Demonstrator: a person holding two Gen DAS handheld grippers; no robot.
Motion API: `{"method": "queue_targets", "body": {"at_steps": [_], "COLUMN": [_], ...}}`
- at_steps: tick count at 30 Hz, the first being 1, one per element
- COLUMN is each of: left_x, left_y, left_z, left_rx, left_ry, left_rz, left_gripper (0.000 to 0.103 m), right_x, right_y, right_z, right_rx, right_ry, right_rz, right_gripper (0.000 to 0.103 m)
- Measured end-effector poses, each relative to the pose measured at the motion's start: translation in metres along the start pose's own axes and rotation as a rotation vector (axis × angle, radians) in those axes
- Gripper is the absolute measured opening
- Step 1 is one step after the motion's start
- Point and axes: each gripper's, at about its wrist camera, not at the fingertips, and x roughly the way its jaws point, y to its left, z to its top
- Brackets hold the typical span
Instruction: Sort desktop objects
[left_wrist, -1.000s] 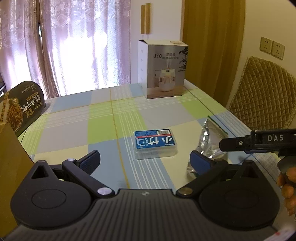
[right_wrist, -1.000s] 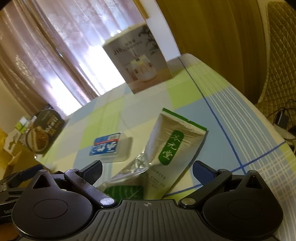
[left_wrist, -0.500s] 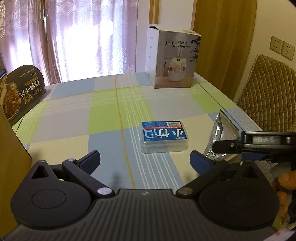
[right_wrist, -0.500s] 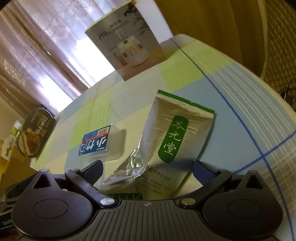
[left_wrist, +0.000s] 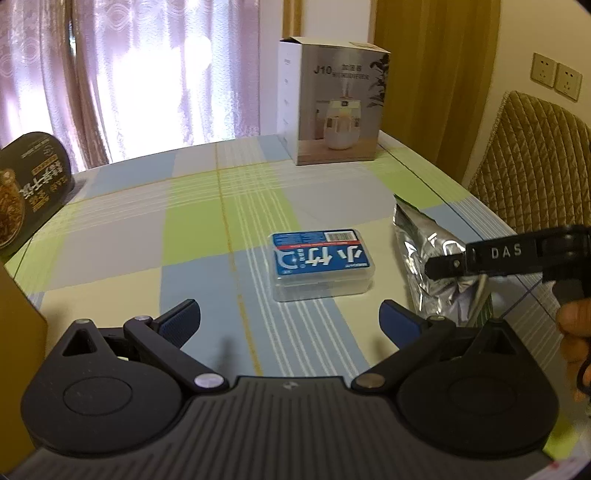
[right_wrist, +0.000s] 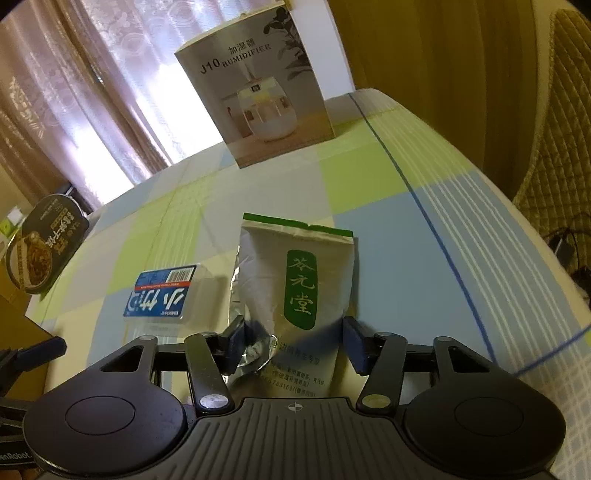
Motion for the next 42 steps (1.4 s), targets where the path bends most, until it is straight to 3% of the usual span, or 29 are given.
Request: {"method": "queue_targets", "body": {"at_steps": [12, 20, 24, 28, 37, 42], "left_x": [0.029, 0.061, 0.071, 0.077, 0.053, 0.020], "left_y": [-0.024, -0.030, -0.030, -0.030, -0.027, -0.017], "left_z": [0.007, 0.011, 0.016, 0.020, 0.012, -0.003], "left_rx": [0.053, 0.020, 0.004, 0.011, 0.017, -0.019], "left_ry": [-0.025, -0.018, -0.021, -0.014, 0.015, 0.057], "left_rz": [-0.030, -0.020, -0.005, 0.023, 0.026, 0.033], "left_gripper": [0.101, 0.100, 0.097, 0.085, 0.085, 0.085], "right_x": [0.003, 0.007, 0.007, 0.010, 0.006, -0.006], "right_y": [-0.003, -0.004, -0.005, -0.007, -0.008, -0.004], "right_z": [0.014, 0.013, 0.013, 0.011, 0.009, -0.001], "right_rx": [-0.183, -0.252, -0.265, -0.278, -0.285, -0.325], "right_ry": [-0.027, -0.022, -0.026, -0.024, 0.002, 0.078], "right_rz": [-0.029, -0.013, -0.010, -0.014, 0.001, 0.051], "right_gripper": [0.050, 0.050, 0.050, 0.050, 0.049, 0.049]}}
